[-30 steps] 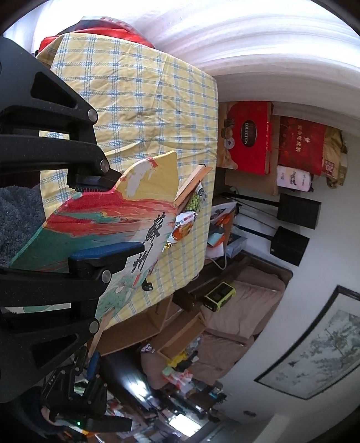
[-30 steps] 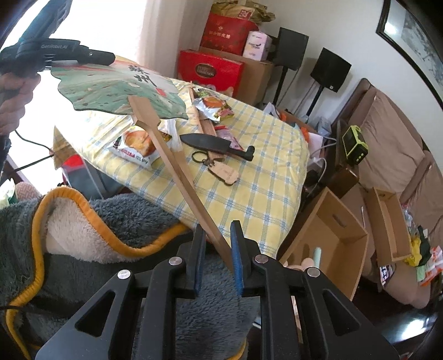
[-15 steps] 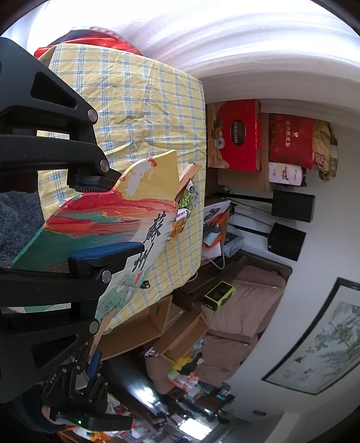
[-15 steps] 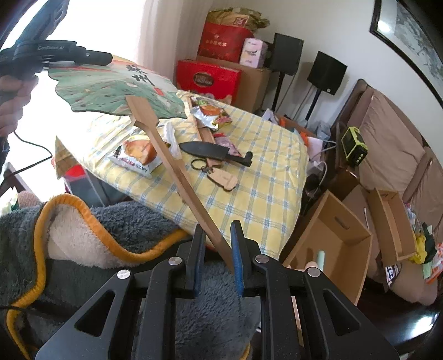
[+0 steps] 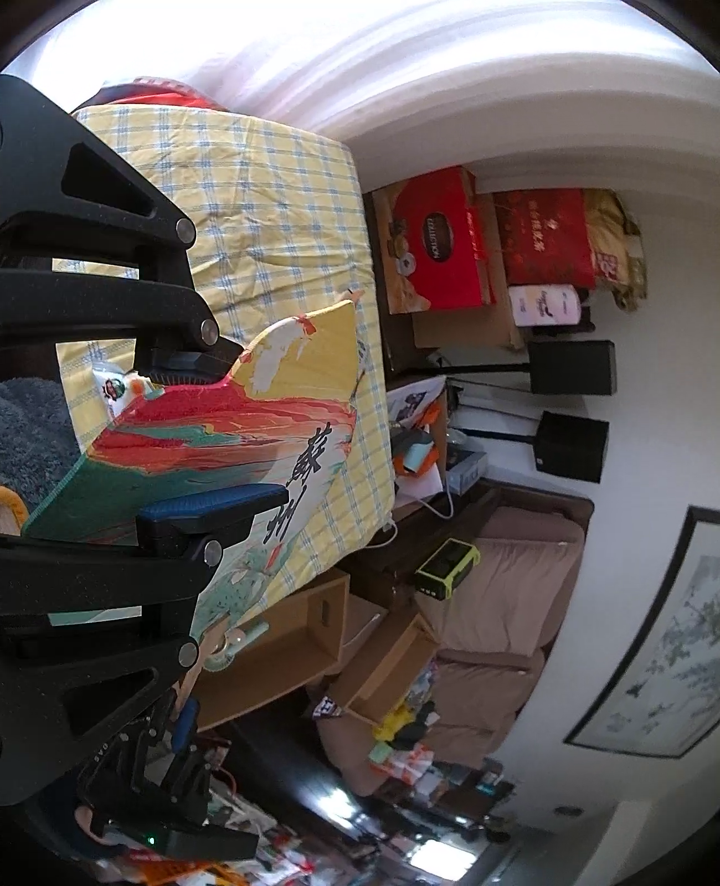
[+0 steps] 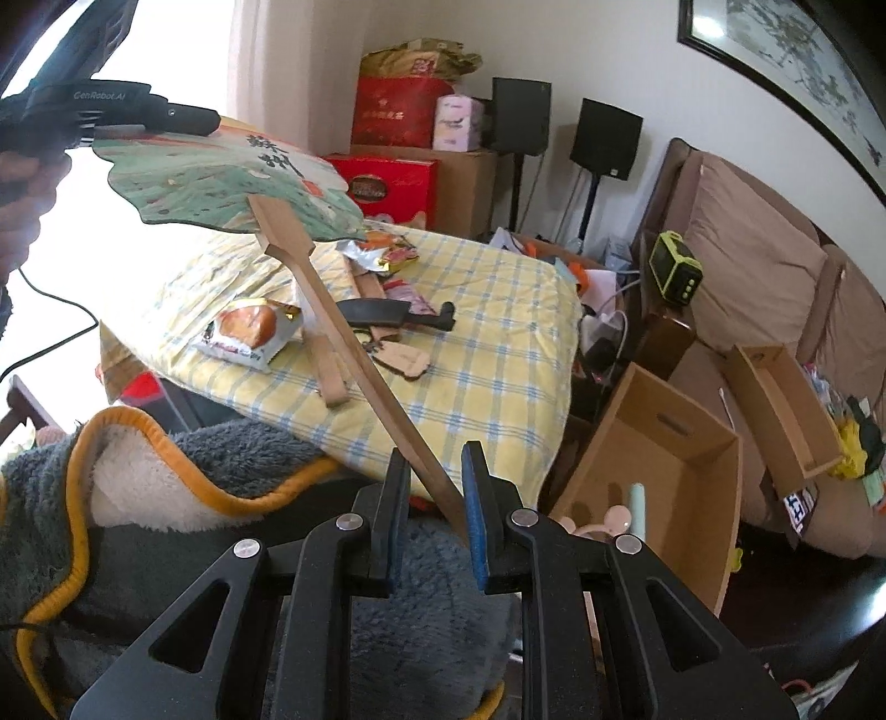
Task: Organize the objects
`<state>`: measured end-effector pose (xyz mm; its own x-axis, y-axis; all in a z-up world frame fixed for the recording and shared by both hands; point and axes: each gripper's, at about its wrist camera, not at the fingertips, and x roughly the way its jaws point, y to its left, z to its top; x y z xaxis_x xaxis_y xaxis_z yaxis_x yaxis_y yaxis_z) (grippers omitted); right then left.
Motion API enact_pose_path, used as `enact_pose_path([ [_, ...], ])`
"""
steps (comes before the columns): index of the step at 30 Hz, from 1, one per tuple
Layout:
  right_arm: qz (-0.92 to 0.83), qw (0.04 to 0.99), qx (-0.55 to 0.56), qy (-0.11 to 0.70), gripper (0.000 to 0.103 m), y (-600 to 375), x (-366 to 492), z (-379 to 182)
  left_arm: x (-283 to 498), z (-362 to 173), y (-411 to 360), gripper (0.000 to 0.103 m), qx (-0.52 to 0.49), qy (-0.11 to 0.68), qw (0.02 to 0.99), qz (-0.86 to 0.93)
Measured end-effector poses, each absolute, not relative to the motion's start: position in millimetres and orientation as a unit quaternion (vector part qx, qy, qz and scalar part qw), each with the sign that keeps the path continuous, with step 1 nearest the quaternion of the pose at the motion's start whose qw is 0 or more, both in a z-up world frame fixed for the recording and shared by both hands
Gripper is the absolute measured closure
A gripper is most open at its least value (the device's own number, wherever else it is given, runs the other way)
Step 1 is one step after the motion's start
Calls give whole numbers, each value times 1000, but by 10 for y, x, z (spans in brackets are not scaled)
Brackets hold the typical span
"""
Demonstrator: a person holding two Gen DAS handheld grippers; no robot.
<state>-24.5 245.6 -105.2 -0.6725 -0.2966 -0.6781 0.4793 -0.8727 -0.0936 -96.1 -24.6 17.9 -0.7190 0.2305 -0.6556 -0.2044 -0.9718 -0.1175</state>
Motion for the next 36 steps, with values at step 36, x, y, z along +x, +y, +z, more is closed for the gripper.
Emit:
enact_pose_path([
  [36, -928, 151, 331, 82, 85, 3450, -148, -954, -1110, 395, 879, 74, -336, 14, 155, 929],
])
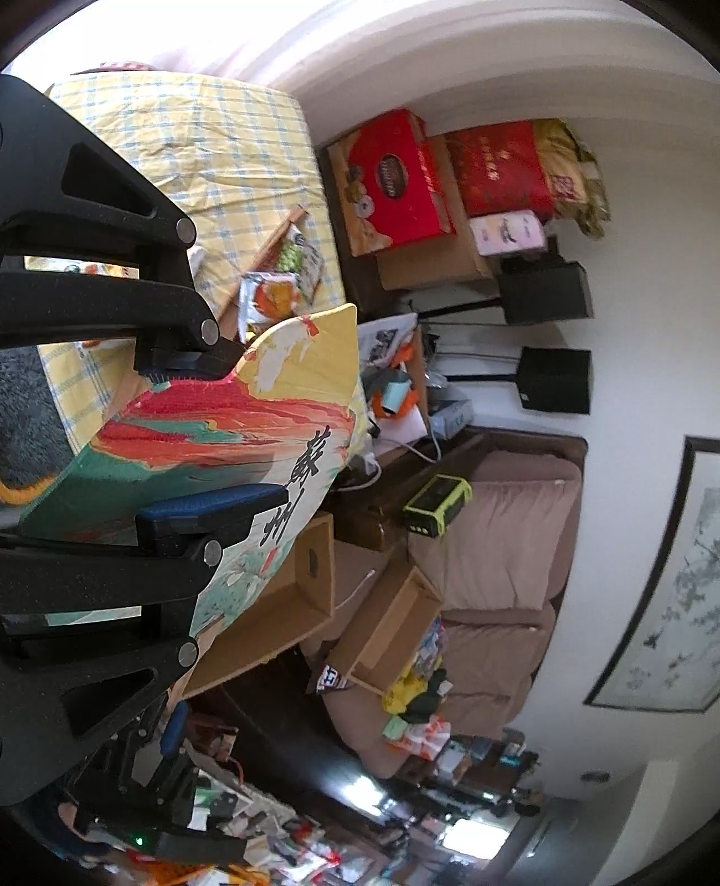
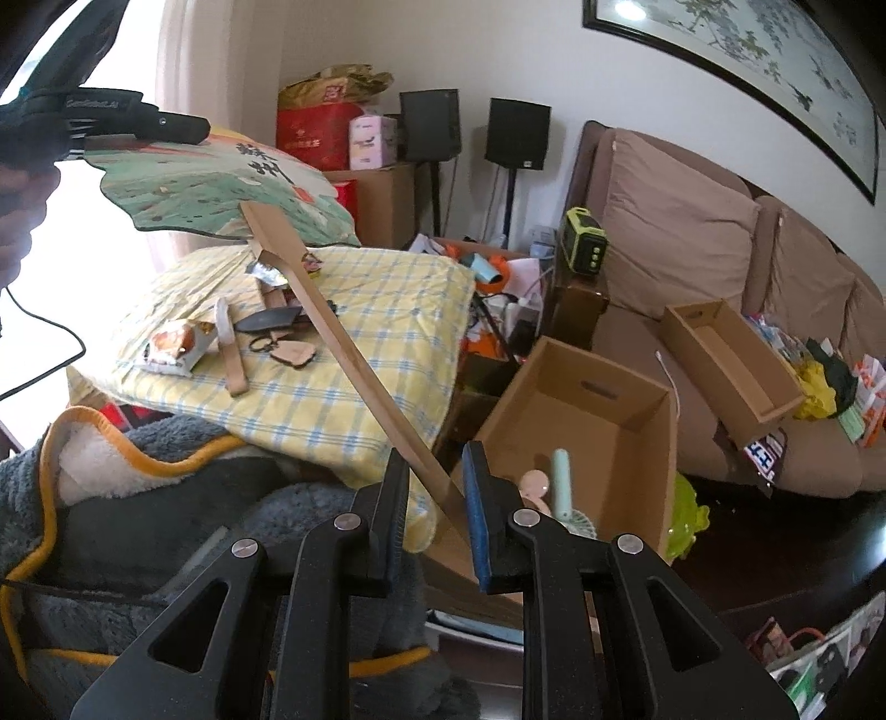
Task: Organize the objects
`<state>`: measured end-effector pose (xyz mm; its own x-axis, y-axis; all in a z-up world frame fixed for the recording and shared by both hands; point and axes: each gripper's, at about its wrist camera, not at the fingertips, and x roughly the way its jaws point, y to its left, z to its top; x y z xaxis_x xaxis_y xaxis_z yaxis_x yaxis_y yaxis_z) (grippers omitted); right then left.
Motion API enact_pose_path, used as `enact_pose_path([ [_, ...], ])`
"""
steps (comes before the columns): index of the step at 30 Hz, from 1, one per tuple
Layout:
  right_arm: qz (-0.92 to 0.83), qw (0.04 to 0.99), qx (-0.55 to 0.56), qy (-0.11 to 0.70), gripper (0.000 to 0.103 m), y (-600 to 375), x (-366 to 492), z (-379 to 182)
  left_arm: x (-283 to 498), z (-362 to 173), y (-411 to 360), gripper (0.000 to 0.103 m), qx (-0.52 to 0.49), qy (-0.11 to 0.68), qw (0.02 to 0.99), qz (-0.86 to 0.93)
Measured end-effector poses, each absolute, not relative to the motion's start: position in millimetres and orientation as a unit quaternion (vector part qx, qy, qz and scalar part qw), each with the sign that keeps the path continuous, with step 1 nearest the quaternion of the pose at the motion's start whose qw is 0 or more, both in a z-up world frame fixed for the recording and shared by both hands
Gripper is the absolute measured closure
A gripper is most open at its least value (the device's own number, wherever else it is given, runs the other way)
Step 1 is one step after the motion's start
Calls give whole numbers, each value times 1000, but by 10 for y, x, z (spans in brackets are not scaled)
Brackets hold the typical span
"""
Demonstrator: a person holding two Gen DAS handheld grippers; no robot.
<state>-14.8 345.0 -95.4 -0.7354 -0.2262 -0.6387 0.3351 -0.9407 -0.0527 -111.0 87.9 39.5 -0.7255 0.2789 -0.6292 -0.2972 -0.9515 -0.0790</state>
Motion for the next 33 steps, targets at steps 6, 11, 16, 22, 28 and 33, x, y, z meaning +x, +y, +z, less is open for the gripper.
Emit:
enact_pose_path([
  [6, -931, 137, 330, 74, 85, 3598, -146, -921, -1125, 467, 1079, 74, -326, 25, 167, 930],
  [11, -933, 126, 329, 68, 85, 3701, -139, -894, -1138, 487, 1180, 74, -323, 26, 174, 930],
  [16, -934, 117, 331, 64, 85, 3785, -138, -886, -1176, 482, 1258, 74, -328, 21, 182, 927],
  [22, -935, 109, 332, 60, 84, 3871, -131, -869, -1190, 508, 1356, 74, -326, 24, 189, 926],
  [28, -935, 95, 336, 54, 84, 3970, -135, -865, -1165, 541, 1476, 74, -324, 26, 201, 924],
  [33, -937, 87, 336, 51, 84, 4056, -118, -845, -1183, 561, 1570, 74, -322, 28, 207, 923],
])
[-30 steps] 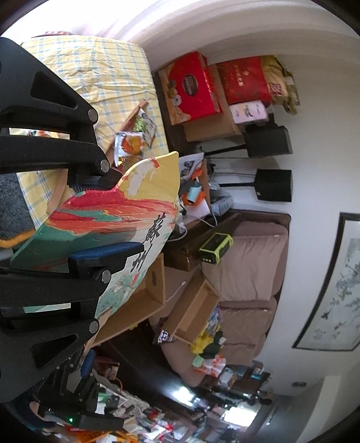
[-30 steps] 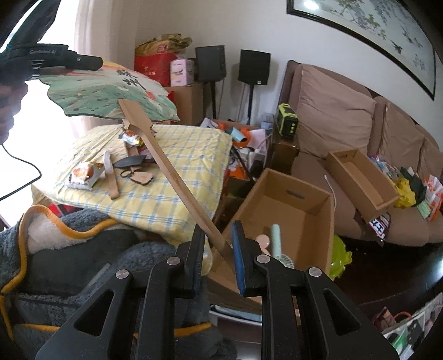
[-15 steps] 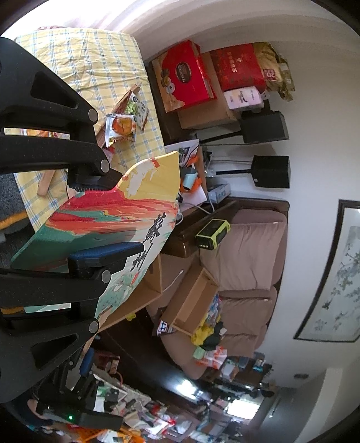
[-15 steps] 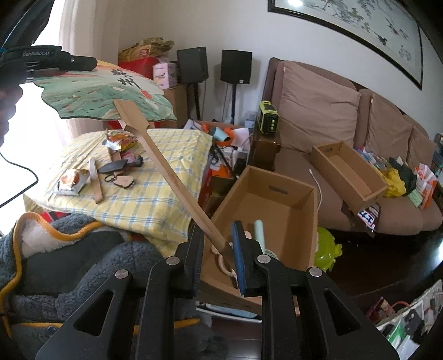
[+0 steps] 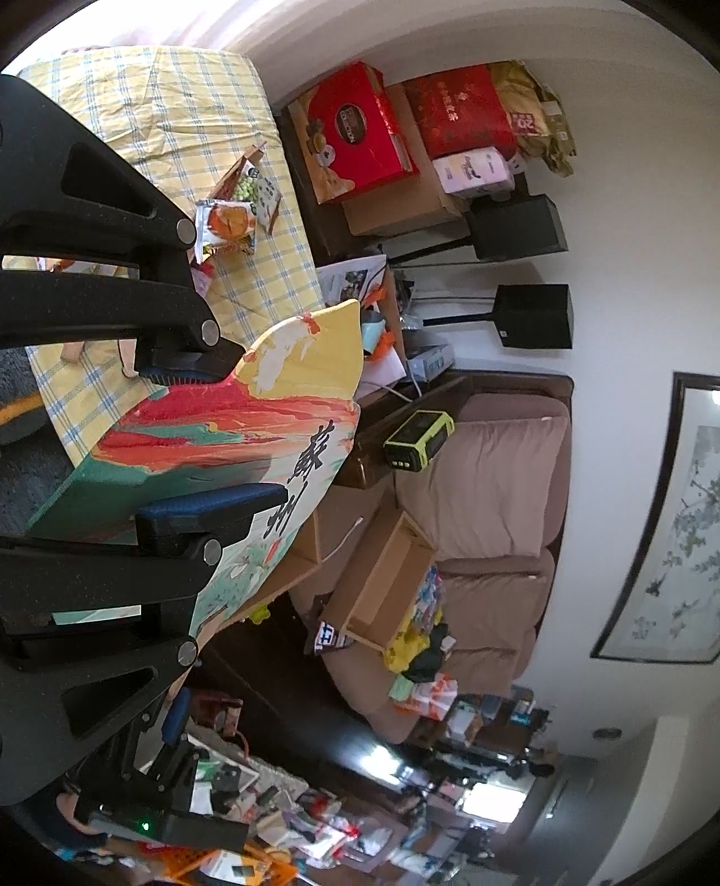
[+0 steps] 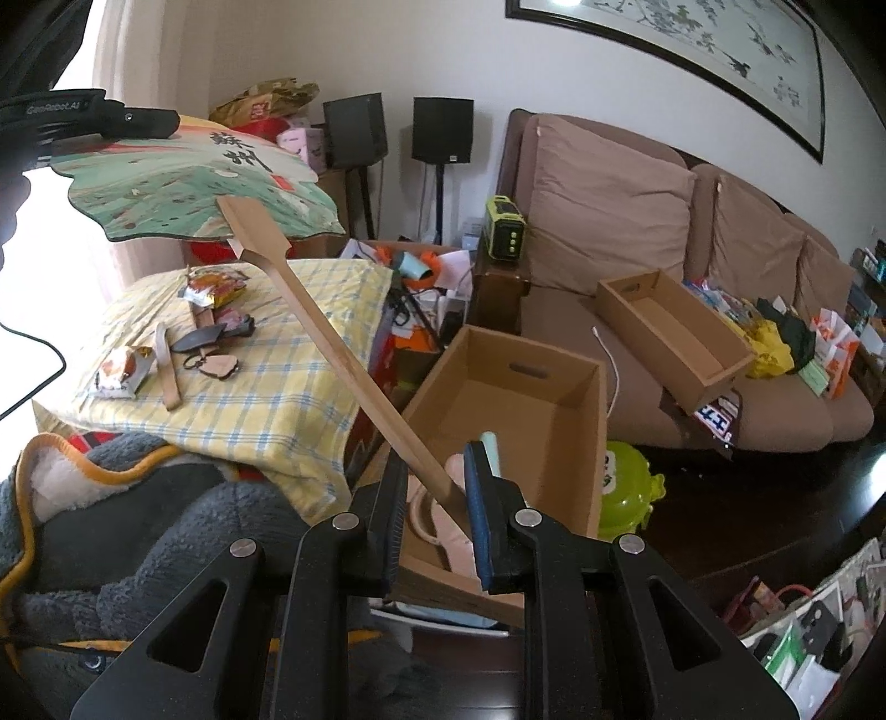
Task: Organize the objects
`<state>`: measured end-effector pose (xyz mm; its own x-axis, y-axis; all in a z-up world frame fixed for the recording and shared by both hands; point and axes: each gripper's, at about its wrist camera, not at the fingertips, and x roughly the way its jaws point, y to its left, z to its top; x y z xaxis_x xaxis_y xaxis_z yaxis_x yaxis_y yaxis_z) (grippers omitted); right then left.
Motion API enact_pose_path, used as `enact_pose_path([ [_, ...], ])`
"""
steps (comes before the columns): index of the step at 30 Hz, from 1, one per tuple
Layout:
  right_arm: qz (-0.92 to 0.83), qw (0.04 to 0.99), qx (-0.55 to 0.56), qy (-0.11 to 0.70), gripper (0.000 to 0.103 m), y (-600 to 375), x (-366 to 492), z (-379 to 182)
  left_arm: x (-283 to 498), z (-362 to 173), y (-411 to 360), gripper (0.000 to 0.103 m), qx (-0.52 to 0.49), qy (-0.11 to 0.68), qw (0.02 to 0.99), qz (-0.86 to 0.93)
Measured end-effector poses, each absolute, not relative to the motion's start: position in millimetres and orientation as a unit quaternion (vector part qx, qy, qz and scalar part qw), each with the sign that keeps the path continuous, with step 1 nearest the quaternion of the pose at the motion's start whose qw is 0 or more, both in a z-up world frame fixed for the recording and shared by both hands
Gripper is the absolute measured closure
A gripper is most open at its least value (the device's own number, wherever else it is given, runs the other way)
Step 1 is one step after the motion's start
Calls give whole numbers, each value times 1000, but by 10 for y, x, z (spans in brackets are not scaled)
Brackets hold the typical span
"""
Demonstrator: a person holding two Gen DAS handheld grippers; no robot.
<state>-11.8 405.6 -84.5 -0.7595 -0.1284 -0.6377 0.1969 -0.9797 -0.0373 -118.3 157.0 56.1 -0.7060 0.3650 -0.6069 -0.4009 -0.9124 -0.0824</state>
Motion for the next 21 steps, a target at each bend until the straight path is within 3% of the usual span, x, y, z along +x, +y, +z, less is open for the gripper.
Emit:
enact_pose_path([
  [21, -937, 43, 343, 38, 84, 4338, -123, -881, -1399, 486, 1969, 75, -337, 28, 233, 912],
])
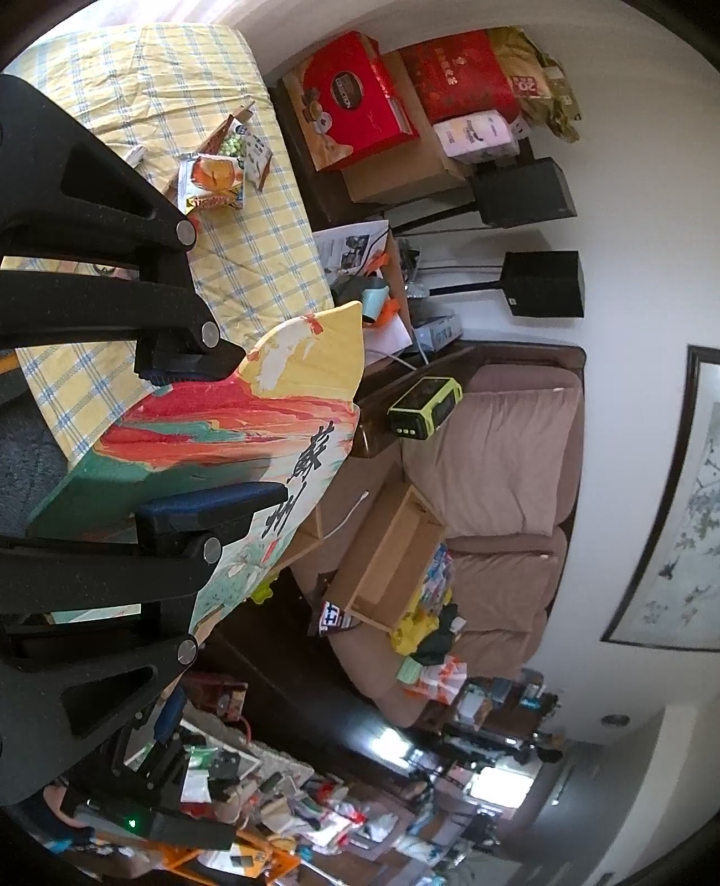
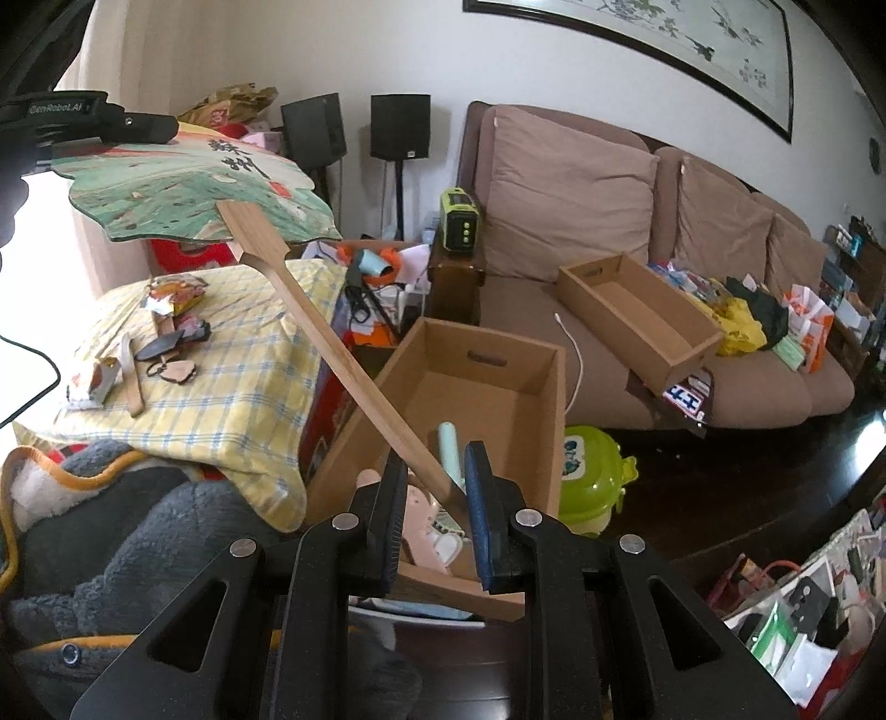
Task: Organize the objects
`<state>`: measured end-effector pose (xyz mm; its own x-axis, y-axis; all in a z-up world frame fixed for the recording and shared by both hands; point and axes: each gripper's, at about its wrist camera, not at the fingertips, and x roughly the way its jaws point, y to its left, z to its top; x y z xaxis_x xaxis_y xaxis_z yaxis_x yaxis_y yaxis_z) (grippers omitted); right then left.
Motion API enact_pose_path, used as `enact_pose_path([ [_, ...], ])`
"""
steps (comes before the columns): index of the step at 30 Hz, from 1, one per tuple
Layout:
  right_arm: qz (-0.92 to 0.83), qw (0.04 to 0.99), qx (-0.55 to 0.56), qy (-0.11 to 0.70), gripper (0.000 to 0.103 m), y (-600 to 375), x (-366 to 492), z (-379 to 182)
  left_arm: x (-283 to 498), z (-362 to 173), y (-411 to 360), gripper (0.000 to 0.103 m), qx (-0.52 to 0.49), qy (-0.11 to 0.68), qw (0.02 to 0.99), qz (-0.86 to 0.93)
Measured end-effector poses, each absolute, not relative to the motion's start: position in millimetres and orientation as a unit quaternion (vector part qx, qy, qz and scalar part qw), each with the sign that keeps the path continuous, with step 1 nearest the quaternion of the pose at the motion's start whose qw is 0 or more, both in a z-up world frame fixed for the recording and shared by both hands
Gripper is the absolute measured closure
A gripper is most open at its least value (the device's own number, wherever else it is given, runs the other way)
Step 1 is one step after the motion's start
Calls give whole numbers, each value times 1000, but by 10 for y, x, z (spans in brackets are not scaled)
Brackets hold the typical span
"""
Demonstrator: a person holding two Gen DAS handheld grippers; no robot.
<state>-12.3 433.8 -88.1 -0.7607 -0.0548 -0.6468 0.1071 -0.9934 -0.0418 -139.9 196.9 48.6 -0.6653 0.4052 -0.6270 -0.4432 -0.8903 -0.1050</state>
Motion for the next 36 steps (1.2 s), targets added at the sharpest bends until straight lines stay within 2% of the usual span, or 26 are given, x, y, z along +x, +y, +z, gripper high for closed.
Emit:
enact_pose_path([
  [36, -931, 15, 364, 10, 84, 4594, -233, -1146, -1615, 209, 2402, 76, -350, 52, 238, 904],
])
